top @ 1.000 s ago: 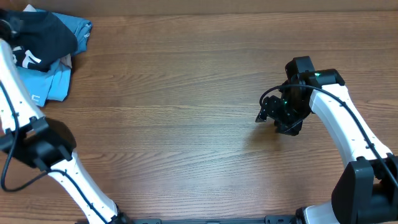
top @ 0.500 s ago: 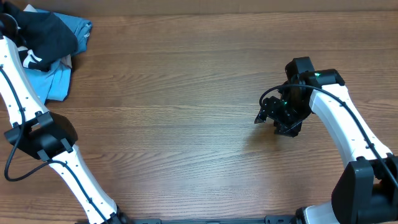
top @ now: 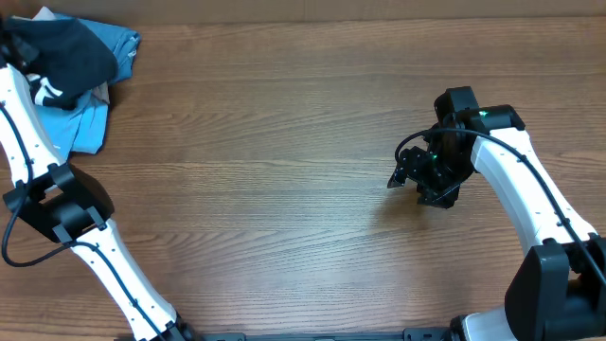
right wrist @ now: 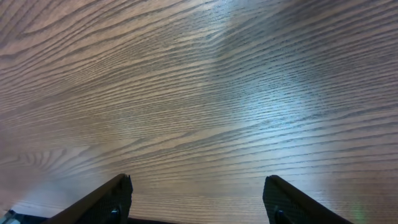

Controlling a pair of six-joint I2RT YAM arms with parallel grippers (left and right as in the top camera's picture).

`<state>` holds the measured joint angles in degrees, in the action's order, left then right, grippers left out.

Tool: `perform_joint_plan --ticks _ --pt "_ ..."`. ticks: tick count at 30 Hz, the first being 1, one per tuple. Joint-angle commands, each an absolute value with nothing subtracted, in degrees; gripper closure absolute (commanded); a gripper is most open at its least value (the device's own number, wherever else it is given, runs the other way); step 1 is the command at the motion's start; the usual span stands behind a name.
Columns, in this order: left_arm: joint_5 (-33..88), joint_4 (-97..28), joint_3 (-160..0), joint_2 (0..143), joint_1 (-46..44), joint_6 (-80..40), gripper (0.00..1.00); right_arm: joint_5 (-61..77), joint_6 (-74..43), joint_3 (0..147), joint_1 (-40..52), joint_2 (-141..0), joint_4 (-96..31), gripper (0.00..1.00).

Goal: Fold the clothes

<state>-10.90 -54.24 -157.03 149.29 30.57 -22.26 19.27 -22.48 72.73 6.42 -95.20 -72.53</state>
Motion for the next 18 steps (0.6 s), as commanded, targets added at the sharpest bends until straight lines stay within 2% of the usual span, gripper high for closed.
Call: perform_joint_plan --ticks 1,2,3,5,6,8,11,12,18 --pt "-11.62 -55.27 -156.86 151.44 31.38 -21.15 0.96 19.62 -22.74 72.71 6.44 -95.26 -72.36 0.28" --pt "-10.72 -55.53 -157.51 151.04 31.33 -21.15 0.94 19.62 -22.74 72.71 6.44 -95.26 -72.4 0.28" --pt "-8.12 -56.21 -159.15 149.91 31.24 -21.21 0.86 19.64 -22.74 72.71 6.44 -95.26 -72.42 0.28" --pt "-3.7 -56.53 -161.49 147.41 31.0 -22.24 0.83 19.59 -22.61 72.71 6.44 -95.26 -72.55 0.28" --pt "-0.27 -56.55 -163.65 144.62 30.63 -23.77 0.7 19.62 -22.52 72.71 6.44 -95.24 -72.18 0.28" --pt "4.29 -56.6 -166.36 138.37 29.95 -27.57 0.55 19.62 -22.55 72.82 6.44 -94.78 -71.64 0.29" --pt "11.81 -57.17 -167.02 128.44 29.58 -28.53 0.05 19.59 -22.52 73.71 6.42 -90.8 -71.05 0.29" --pt "15.42 -58.13 -167.02 125.45 29.61 -28.53 0.0 19.59 -22.52 74.35 6.42 -88.79 -71.26 0.28" --pt "46.89 -68.62 -167.02 109.54 29.58 -28.25 0.0 19.53 -22.5 74.87 6.42 -70.24 -75.29 0.27"
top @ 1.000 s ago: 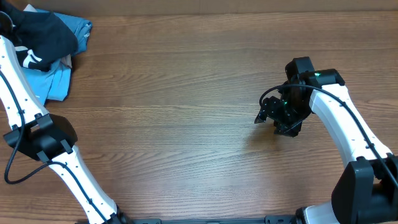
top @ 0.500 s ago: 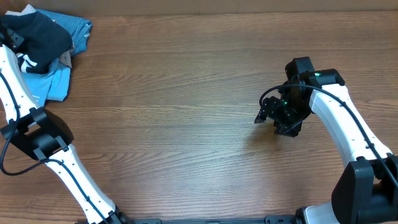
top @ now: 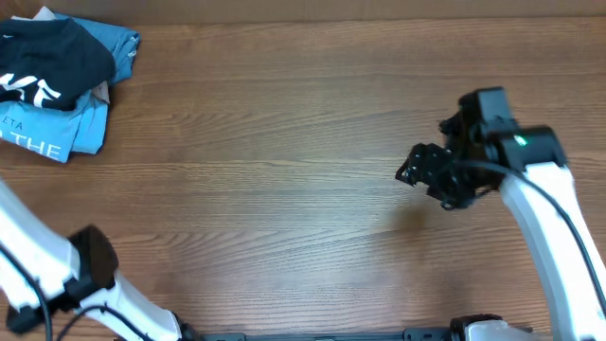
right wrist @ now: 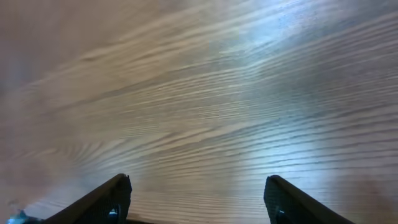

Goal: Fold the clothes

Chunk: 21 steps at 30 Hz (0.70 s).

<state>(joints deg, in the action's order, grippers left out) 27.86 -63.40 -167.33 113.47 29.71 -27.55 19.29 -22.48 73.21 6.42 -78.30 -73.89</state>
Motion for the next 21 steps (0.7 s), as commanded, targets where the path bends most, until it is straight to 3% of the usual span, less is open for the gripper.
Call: perform_joint_plan --ticks 1,5,7,9,15,21 --pt "48.86 -71.92 -167.02 107.81 29.58 -27.55 0.0 19.53 -22.5 74.87 6.42 -66.89 -76.14 0.27" --pt "51.55 -90.28 -167.02 97.1 29.61 -11.49 0.08 18.9 -22.55 74.87 6.42 -51.13 -78.43 0.28" --pt "51.66 -96.79 -167.0 90.96 29.58 -5.8 0.07 18.59 -22.72 74.87 6.42 -42.46 -78.83 0.27" --pt "55.44 -96.79 -166.71 86.11 29.58 -3.03 0.0 17.17 -22.79 74.85 6.42 -36.93 -79.96 0.27" --pt "56.53 -96.79 -164.7 68.47 29.61 -3.31 0.0 9.43 -25.56 74.85 6.37 -30.15 -85.67 0.27" --pt "58.54 -96.79 -152.55 54.65 29.58 -5.26 0.0 8.84 -25.61 74.87 6.37 -29.95 -85.41 0.31"
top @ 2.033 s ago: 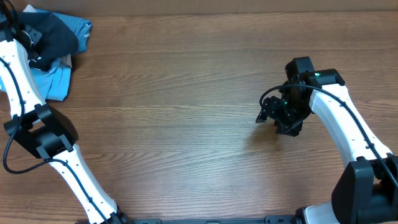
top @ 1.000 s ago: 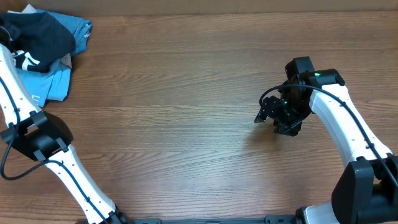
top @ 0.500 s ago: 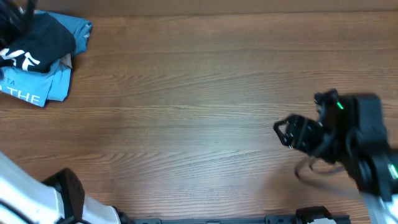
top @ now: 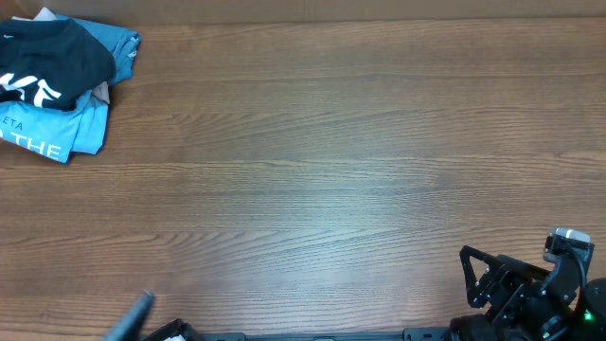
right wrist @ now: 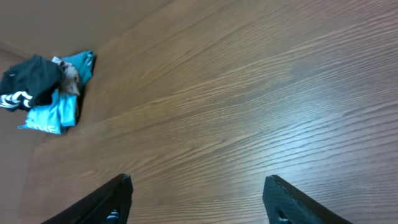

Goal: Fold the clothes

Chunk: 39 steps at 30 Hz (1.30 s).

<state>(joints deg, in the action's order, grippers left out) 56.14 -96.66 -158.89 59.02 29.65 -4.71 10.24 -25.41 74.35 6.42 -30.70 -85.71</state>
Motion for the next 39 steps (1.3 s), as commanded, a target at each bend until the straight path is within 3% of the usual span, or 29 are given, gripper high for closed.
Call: perform_joint_plan --ticks 1,8,14,17,19,20,22,26,28,39 --pt "59.13 -96.79 -148.31 51.51 29.58 -4.56 0.0 8.51 -25.61 74.87 6.37 -29.3 -85.1 0.31" --pt "57.98 -96.79 -118.58 37.78 29.15 2.57 0.0 6.76 -26.81 74.87 6.37 -20.34 -79.2 0.3" --pt "74.48 -86.04 -95.53 37.76 27.16 6.83 0.0 4.97 -30.55 74.87 6.37 -20.14 -78.41 0.29" --pt "74.15 -85.21 -91.88 37.76 25.3 6.85 0.0 4.99 -31.81 74.87 6.37 -20.14 -76.66 0.21" --pt "72.14 -83.9 -91.02 37.85 24.14 6.83 0.0 4.97 -31.79 74.87 6.37 -20.14 -73.71 0.0" --pt "70.81 -83.37 -90.76 38.0 23.55 6.57 0.0 4.97 -31.79 74.87 6.37 -20.16 -72.73 0.0" --pt "63.37 -82.61 -90.35 38.44 23.29 2.13 0.0 4.99 -31.81 74.87 6.37 -20.16 -72.29 0.0" --pt "20.49 -79.85 -90.37 38.89 23.31 -17.1 0.0 4.86 -33.71 74.87 6.37 -20.88 -71.53 0.0" --pt "6.42 -79.88 -90.06 39.51 23.31 -21.04 0.0 0.32 -33.69 74.78 6.37 -22.68 -71.2 0.0" --pt "5.37 -82.74 -89.1 39.75 23.31 -21.02 0.0 -4.45 -33.71 73.06 6.37 -24.84 -76.99 0.0"
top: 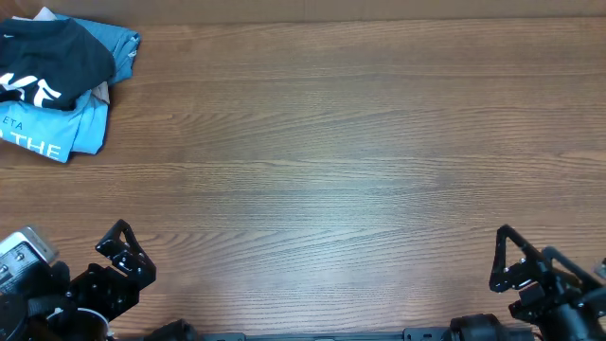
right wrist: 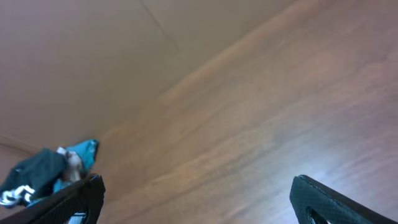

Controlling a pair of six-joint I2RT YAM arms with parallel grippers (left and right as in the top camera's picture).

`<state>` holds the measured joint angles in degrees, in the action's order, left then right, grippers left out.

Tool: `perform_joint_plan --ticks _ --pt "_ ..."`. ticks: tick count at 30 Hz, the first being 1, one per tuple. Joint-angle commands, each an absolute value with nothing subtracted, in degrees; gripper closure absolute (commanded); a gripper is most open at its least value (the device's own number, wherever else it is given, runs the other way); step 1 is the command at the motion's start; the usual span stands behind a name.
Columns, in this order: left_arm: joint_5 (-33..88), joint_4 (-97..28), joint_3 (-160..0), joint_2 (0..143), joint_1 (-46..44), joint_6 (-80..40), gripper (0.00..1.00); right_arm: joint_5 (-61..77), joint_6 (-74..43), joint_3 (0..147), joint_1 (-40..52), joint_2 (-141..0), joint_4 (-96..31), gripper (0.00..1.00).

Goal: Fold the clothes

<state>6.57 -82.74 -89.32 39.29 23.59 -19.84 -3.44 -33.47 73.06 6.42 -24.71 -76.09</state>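
The clothes (top: 49,78) lie heaped in the far left corner of the wooden table (top: 312,170), a black shirt with white lettering on top of blue shirts. In the right wrist view the same clothes (right wrist: 43,171) show small at the lower left, far off. My left gripper (top: 128,256) sits at the front left edge with its fingers spread, holding nothing. Pulled back to the front right edge, my right gripper (top: 495,258) is open too. Its fingers (right wrist: 323,199) stand wide apart with only table between them.
A brown wall (right wrist: 93,62) rises behind the table's far edge. Bare wood stretches between the heap and both arms.
My left gripper, almost out of view before, now shows at the front left edge. The right gripper has drawn a little further right, and its camera has tilted up towards the far wall.
My left arm was first reaching over the heap of clothes while the right gripper hung open low over the table's right side. Then the left arm was away from the heap and the black shirt lay on the blue ones. Both arms are now at the front edge.
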Motion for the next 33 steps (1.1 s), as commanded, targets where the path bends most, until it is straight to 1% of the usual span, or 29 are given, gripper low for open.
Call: perform_joint_plan --ticks 1,4,18,21,23,24,25,27,31,33 --pt "5.39 -82.76 -89.1 39.75 23.31 -21.02 0.0 -4.45 -33.71 73.06 6.37 -24.84 -79.24 0.0" --pt "5.37 -82.74 -89.1 39.75 23.31 -21.02 0.0 -4.45 -33.71 73.06 6.37 -24.84 -82.08 0.0" --pt "5.37 -82.74 -89.1 39.75 23.31 -21.02 0.0 -6.0 -33.69 72.75 6.37 -24.84 -80.73 0.0" --pt "5.37 -82.74 -89.1 39.75 23.31 -21.02 0.0 -8.58 -30.7 67.44 6.35 -24.77 -72.77 0.0" --pt "5.37 -82.74 -89.1 39.75 23.31 -21.02 0.0 -8.51 -26.94 59.09 5.43 -23.07 -62.02 0.0" --pt "5.37 -82.74 -89.1 39.75 23.31 -21.02 0.0 -8.54 -26.96 56.49 5.15 -22.26 -59.05 0.0" --pt "5.37 -82.76 -89.1 39.75 23.31 -21.02 0.0 -7.86 -26.96 50.3 4.36 -19.9 -51.83 0.0" --pt "5.37 -82.74 -89.1 39.75 23.31 -21.02 0.0 -7.25 -26.96 41.01 3.73 -16.27 -42.28 0.0" --pt "5.37 -82.76 -89.1 39.75 23.31 -21.02 0.0 -7.22 -26.74 29.54 3.73 -13.34 -29.12 0.0" --pt "5.37 -82.76 -89.1 39.75 23.31 -21.02 0.0 -2.66 -19.84 21.87 3.73 -10.66 -17.1 0.0"
